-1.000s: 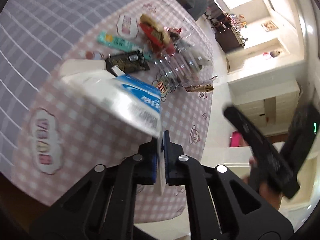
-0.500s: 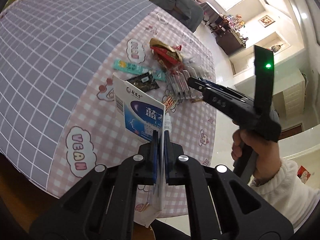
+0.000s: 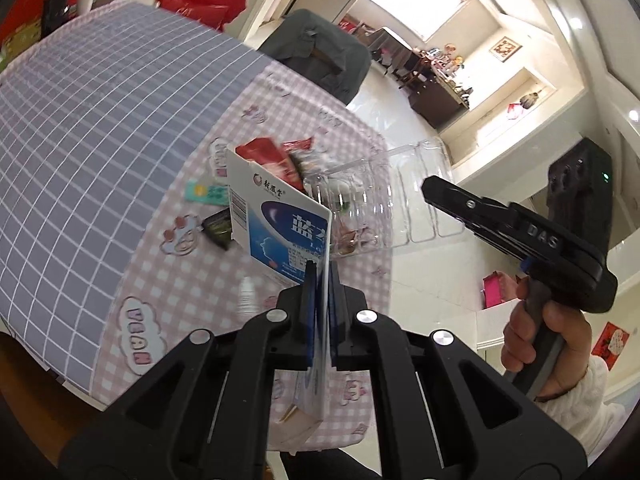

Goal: Collect trash
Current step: 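Grasp the clear plastic tray with the right gripper while the left holds the box, then carry both items over the blue bucket and open both grippers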

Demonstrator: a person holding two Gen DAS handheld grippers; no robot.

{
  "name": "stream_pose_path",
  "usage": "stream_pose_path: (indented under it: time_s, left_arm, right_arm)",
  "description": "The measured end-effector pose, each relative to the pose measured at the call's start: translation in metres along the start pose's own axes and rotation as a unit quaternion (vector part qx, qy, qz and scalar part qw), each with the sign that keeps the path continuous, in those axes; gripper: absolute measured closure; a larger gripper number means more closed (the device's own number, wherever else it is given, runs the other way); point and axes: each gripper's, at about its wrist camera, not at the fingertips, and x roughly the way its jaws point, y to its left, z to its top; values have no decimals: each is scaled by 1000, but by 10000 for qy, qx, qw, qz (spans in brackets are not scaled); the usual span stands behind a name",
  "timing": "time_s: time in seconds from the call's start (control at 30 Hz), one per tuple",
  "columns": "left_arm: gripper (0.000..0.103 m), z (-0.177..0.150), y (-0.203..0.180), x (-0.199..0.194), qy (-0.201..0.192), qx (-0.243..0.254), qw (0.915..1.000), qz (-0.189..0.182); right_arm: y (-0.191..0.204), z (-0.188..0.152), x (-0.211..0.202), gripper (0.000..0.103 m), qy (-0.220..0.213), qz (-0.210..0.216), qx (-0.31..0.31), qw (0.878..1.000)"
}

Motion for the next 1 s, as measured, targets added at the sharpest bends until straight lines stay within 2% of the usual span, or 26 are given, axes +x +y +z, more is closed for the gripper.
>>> stream_pose_path:
  time_s: [0.1, 0.23, 0.47, 0.6, 0.73, 0.87, 1.0]
  left_arm:
    - [98, -1, -33, 4, -46, 142, 9999, -71]
    - [98, -6, -85, 26, -39, 298, 9994, -175]
    - [98, -22, -190, 99, 282, 361, 9981, -410]
    - [98, -36, -243, 150, 647, 502, 9953, -522]
    - [98, -52, -281, 202, 978, 681, 9909, -626]
    - [98, -68, -311, 255, 1341, 849, 9851, -659]
    - [98, -83, -328, 302, 1706, 975, 9790, -537]
  right_arm:
    - [-19, -3, -36, 84, -193, -8, 17, 9998]
    - [-66, -10, -90, 84, -387, -99, 121, 9991]
    - [-186, -43, -167, 84, -274, -709, 425, 9962]
    - [-263, -75, -178, 84, 58, -1140, 856, 9898]
    - [-327, -107, -171, 84, 371, -1498, 1163, 9812]
    - [-379, -137, -157, 84, 598, -1808, 1388, 9718]
    - [-417, -158, -145, 84, 788, -1901, 1630, 9649]
